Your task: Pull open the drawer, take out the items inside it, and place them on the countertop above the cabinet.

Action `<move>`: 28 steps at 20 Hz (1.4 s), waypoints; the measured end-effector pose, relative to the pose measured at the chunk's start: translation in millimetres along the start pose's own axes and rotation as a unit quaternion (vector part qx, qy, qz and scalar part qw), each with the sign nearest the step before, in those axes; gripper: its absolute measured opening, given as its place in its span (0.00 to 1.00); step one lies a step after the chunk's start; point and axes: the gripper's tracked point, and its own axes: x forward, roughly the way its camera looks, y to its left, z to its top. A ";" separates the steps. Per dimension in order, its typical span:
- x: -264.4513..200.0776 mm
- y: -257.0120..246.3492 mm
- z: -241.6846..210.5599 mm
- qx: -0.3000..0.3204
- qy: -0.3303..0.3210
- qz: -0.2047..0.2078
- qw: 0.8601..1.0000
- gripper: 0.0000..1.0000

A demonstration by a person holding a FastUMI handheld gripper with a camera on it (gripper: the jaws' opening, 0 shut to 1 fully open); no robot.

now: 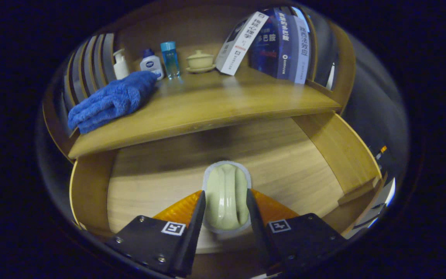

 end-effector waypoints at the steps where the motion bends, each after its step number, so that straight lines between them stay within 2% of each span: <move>1: 5.5 0.3 -3.9 -0.007 0.013 -0.001 1.000 0.63; 3: 2.7 -2.3 -1.6 0.000 0.004 -0.012 1.000 0.36; 4: -0.4 -0.5 -0.1 0.010 -0.005 -0.011 1.000 0.35; 6: 5.1 -0.1 2.4 0.020 -0.006 -0.008 1.000 0.18; 12: 0.3 -6.3 10.4 0.052 -0.027 -0.030 0.998 0.18; 15: -6.2 -16.6 7.7 0.031 -0.027 -0.071 0.997 0.18; 18: -18.1 -12.6 14.9 0.031 -0.046 -0.066 0.996 0.17; 22: -46.6 -17.2 39.4 0.021 -0.079 -0.075 0.994 0.17; 28: -105.4 -40.0 68.5 0.026 -0.113 -0.122 0.986 0.18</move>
